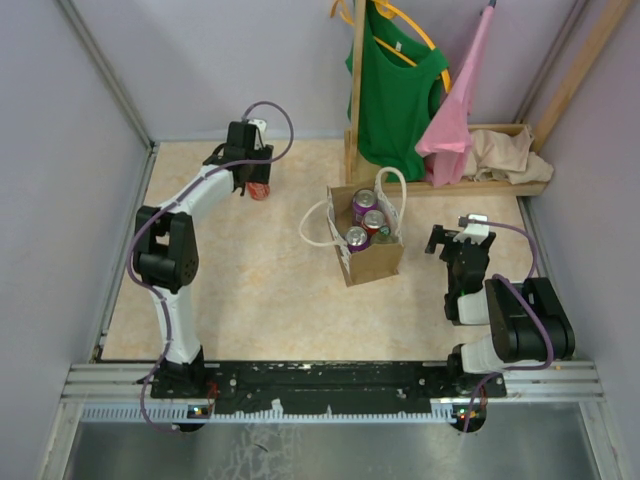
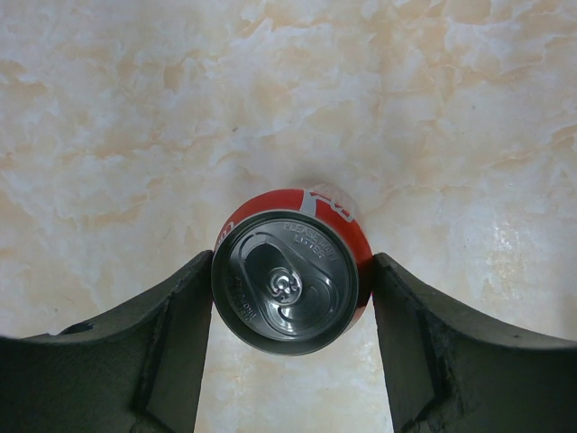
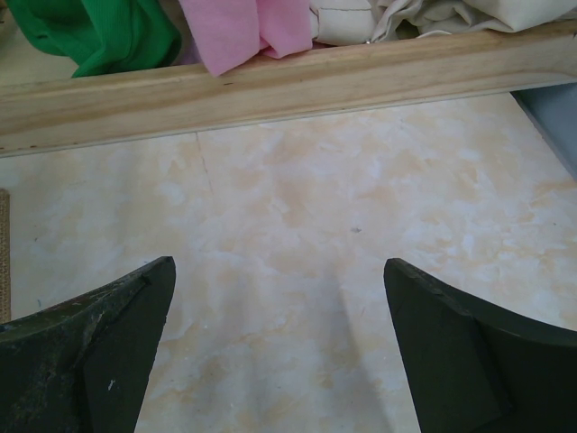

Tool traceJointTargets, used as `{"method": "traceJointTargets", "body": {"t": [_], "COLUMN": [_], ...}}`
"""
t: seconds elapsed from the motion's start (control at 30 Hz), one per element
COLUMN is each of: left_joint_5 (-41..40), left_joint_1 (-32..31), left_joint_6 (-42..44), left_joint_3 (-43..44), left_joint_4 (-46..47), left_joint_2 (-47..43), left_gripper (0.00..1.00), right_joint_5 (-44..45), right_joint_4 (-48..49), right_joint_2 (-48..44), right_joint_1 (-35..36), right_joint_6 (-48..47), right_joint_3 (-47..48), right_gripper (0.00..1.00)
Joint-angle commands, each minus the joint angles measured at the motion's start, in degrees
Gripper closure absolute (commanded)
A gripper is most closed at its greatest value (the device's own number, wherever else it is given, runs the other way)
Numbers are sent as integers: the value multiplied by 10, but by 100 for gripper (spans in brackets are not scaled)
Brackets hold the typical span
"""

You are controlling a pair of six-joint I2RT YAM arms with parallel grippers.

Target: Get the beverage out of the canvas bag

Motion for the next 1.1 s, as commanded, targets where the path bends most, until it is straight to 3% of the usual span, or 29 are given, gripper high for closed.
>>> {"method": "traceJointTargets", "body": {"t": [0.0,0.57,0.63,0.7,0.8,1.07], "left_joint_5": [-9,-29,-30,-30,-28,-29], "left_joint_1": [4,9,9,9,8,9], "left_joint_6": [-6,12,12,11,11,12], "left_joint_3": [38,6,5,3,3,7], "left_joint_4": [29,-24,-29,-31,-34,-30], "left_joint_2": [-8,-20,-18,-18,-19,-23], "left_gripper": [100,100,89,61,28,1], "right_joint_5": [0,0,0,0,0,0], "right_joint_4": [25,25,25,25,25,25], "right_joint_2": [0,0,0,0,0,0], "right_joint_1": [-1,-1,-1,-1,-1,-1], "right_joint_6": [5,5,5,4,5,5], "right_joint_3": [12,12,12,12,12,12], "right_gripper": [1,1,1,1,1,1]}}
